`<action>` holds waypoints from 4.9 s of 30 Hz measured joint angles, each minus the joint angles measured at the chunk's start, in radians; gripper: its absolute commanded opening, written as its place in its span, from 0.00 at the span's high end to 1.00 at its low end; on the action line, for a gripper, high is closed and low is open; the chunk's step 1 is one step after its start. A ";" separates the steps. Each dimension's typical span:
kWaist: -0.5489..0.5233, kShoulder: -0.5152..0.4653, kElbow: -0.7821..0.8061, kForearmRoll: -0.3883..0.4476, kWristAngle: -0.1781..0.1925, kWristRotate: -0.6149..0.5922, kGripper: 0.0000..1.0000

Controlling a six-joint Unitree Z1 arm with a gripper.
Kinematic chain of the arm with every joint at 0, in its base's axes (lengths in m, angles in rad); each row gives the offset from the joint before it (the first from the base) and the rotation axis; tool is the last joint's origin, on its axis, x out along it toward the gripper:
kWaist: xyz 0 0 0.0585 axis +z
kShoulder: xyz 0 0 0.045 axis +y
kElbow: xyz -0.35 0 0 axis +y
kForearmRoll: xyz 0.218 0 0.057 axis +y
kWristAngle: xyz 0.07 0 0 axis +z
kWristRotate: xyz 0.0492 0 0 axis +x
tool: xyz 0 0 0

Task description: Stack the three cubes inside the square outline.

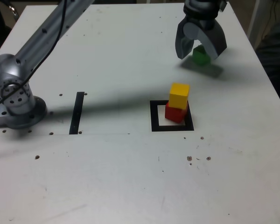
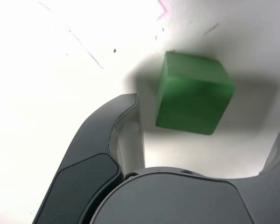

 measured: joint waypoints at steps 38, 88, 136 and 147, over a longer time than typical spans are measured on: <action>-0.035 0.077 -0.134 0.055 0.084 -0.063 0.71; -0.355 -0.421 0.351 0.086 0.031 -0.688 0.71; -0.489 -0.355 0.387 0.052 -0.053 -0.861 0.42; -0.475 -0.350 0.406 0.039 -0.051 -0.843 0.00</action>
